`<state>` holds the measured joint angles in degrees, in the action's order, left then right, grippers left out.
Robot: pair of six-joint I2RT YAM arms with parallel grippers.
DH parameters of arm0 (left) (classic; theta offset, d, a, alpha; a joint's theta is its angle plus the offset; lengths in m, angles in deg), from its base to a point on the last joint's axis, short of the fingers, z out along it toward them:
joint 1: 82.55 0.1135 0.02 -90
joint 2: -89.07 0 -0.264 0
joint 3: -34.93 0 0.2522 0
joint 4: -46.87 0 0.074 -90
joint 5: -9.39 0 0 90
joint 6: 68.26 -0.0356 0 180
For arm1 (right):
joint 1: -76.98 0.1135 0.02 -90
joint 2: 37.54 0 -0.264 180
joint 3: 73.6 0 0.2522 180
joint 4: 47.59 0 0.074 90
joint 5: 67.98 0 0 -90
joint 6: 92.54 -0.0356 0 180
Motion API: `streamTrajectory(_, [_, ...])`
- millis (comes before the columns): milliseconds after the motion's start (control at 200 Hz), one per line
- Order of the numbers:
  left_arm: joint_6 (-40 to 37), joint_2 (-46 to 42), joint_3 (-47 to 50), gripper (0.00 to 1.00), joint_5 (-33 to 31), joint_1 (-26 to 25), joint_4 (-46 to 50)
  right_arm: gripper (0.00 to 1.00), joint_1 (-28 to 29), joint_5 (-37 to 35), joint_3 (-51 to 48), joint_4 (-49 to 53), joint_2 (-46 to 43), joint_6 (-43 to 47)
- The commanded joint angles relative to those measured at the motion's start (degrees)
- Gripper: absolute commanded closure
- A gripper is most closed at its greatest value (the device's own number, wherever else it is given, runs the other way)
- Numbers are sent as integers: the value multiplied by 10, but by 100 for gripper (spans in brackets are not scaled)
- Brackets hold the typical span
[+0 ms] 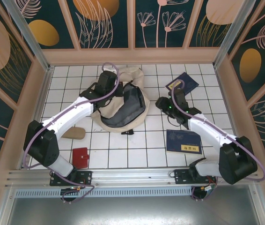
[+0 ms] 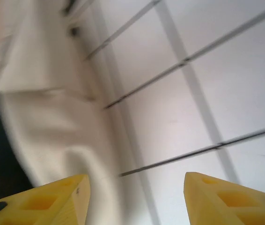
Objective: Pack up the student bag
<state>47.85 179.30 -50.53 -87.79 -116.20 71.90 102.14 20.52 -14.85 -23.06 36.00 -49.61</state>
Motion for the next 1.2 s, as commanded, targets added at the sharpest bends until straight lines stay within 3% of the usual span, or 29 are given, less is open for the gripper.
streamTrajectory(0, [23,-29,41,100,79,4,-40,43,-13,-89,-26,145,-32,-26])
streamTrajectory(65, [36,-47,68,76,99,5,-50,41,-19,-106,-44,173,-53,-43])
streamTrajectory(100, [46,-58,81,56,104,4,-51,39,-24,-109,-54,182,-65,-51])
streamTrajectory(140, [55,-73,94,40,112,5,-53,38,-30,-110,-69,192,-79,-66])
streamTrajectory(275, [67,-129,143,12,134,4,-68,33,-57,-99,-128,195,-123,-114])
streamTrajectory(355, [58,-162,156,2,113,5,-65,32,-79,-87,-162,185,-138,-139])
streamTrajectory(595, [28,-204,183,2,17,6,-28,31,-111,-71,-195,138,-108,-172])
streamTrajectory(901, [20,-203,195,2,-4,6,-34,31,-112,-60,-182,89,-12,-152])
streamTrajectory(1056, [15,-194,193,2,5,6,-34,33,-110,-3,-160,13,39,-81])
streamTrajectory(1196, [12,-186,193,1,14,6,-31,34,-96,-4,-99,-8,89,13])
